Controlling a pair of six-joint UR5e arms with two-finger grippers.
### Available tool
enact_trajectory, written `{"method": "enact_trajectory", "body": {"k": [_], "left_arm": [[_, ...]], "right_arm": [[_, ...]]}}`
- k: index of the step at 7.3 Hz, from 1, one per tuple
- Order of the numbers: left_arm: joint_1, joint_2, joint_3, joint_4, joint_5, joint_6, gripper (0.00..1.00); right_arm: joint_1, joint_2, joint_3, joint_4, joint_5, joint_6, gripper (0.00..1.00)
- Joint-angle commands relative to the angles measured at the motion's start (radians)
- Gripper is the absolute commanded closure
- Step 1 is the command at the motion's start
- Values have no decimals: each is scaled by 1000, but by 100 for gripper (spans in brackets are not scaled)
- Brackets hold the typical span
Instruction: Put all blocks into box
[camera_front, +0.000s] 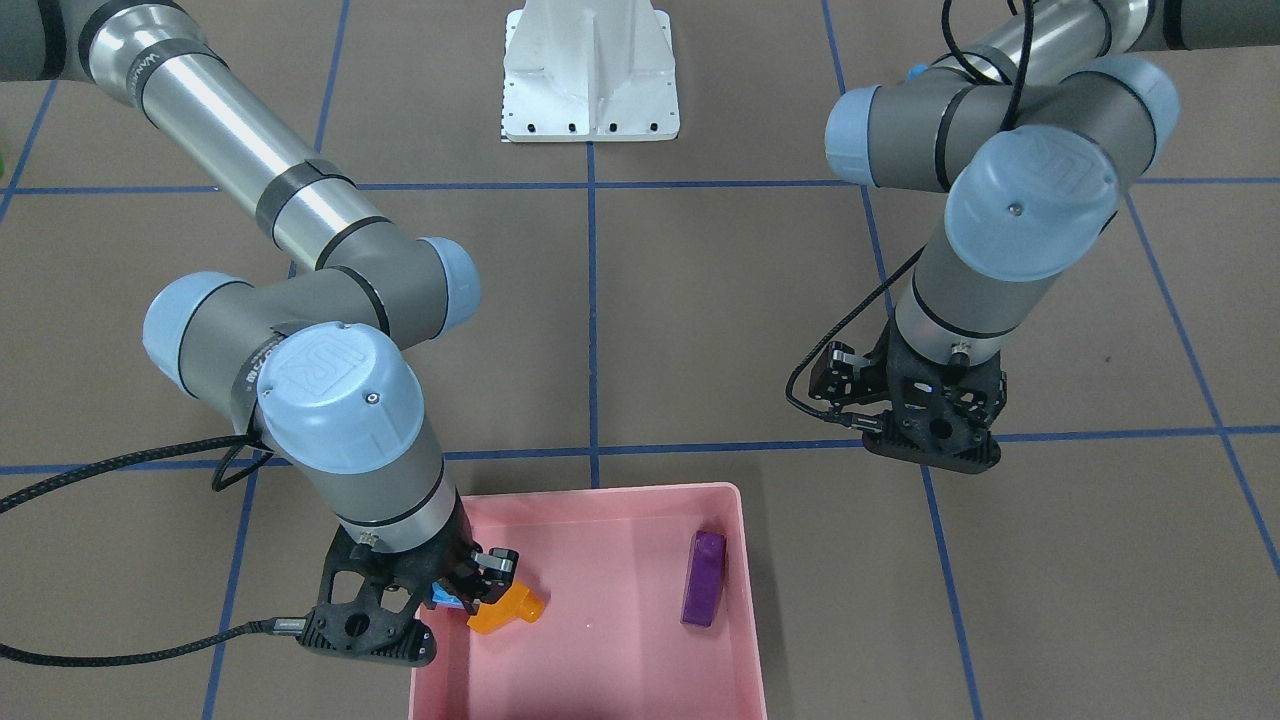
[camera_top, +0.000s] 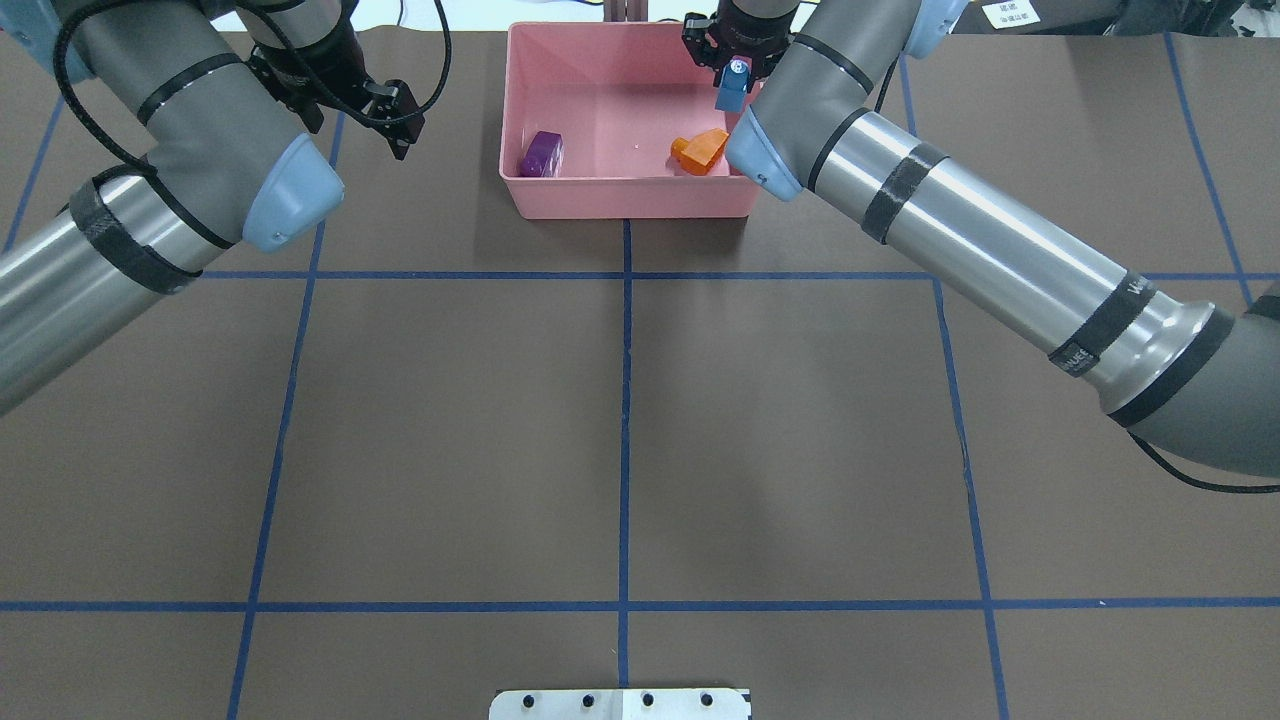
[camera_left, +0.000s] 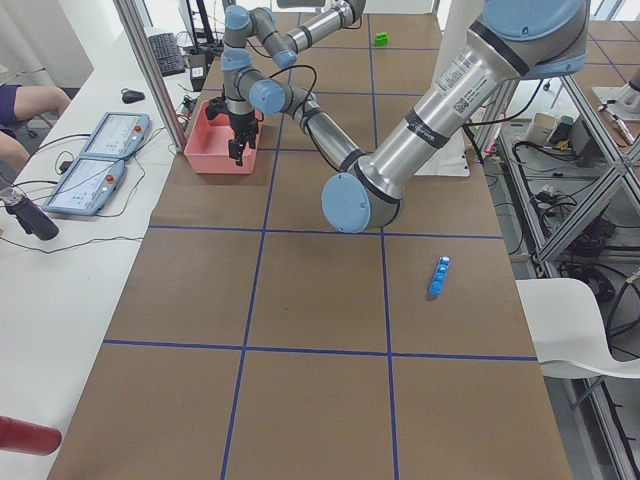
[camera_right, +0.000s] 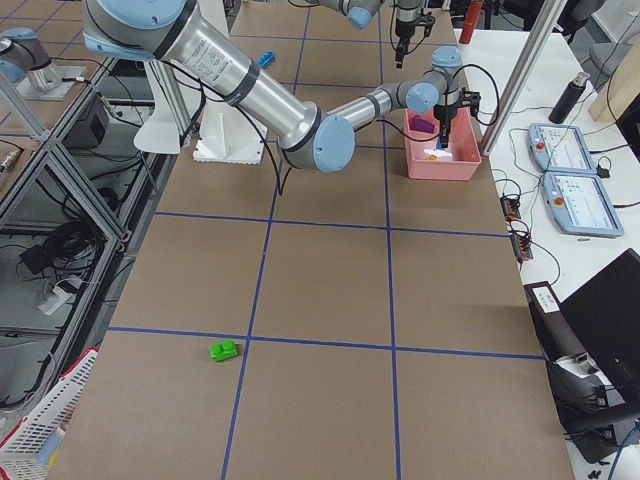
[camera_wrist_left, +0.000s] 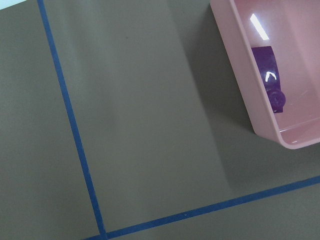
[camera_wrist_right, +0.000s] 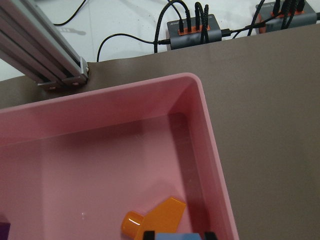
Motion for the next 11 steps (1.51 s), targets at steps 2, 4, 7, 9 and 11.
{"method": "enact_trajectory", "body": {"k": [2, 4, 7, 9, 11], "left_arm": [[1, 2, 1, -2, 3, -2, 0], [0, 11, -2, -7, 4, -1, 0], [-8, 184, -159, -10, 6, 19, 0], [-18, 380, -325, -11, 0, 30, 0], [-20, 569, -483, -14, -3, 62, 0]], "right_arm": [[-3, -10, 19, -6, -1, 0, 1], [17, -11, 65, -96, 9, -17, 1], [48, -117, 334, -353, 30, -129, 1], [71, -317, 561, -396, 70, -241, 1], [97, -547, 788, -397, 96, -305, 1]]}}
